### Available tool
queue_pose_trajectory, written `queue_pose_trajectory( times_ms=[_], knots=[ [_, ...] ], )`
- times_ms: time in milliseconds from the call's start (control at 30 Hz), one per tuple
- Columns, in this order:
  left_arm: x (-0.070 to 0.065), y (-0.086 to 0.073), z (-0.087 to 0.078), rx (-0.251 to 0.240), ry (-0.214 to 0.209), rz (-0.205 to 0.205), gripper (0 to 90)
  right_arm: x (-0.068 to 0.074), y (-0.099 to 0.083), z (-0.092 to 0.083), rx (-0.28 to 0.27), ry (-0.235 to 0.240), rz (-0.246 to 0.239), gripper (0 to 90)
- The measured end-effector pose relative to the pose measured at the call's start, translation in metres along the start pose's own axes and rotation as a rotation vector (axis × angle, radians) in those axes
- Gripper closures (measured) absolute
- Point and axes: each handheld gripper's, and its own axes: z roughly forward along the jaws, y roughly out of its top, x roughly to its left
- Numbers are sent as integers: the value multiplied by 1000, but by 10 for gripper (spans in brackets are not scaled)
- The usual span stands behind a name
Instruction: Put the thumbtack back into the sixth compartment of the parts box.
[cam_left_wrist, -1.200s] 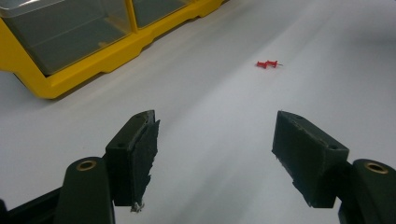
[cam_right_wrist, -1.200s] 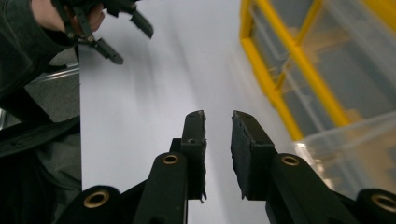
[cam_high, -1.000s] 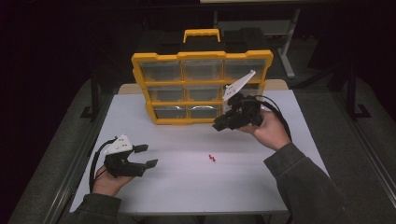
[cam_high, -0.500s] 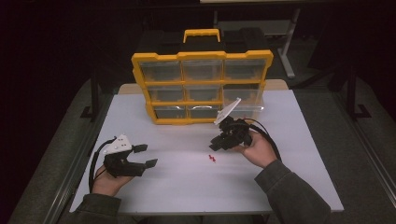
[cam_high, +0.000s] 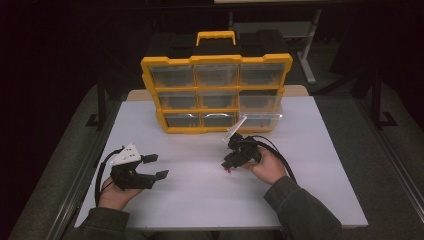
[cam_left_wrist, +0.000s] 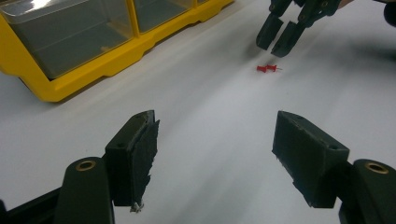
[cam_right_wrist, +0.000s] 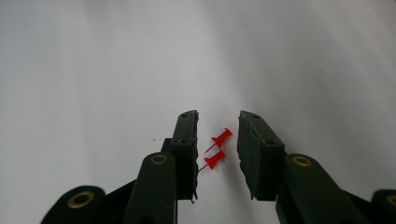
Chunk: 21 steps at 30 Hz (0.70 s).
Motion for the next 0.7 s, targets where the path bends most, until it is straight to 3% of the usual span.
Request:
queue_pose_trajectory(
  times_ms=[167,200,233,300,333,700],
  knots=[
    [0,-1,1,3,-1,0,302,-3,0,10,16,7,24,669],
    [0,-1,0,3,0,6,302,-5,0,12,4,12,5,671],
    [0,0,0,5,0,7,302,-9,0,17,-24,9,-60,675],
    [0,0,0,4,0,8,302,-11,0,19,-33,15,-74,680],
    [1,0,0,6,1,10,302,-5,-1,16,24,20,25,681],
    [1,0,0,7,0,8,302,1,-1,21,53,0,7,743]
  ],
)
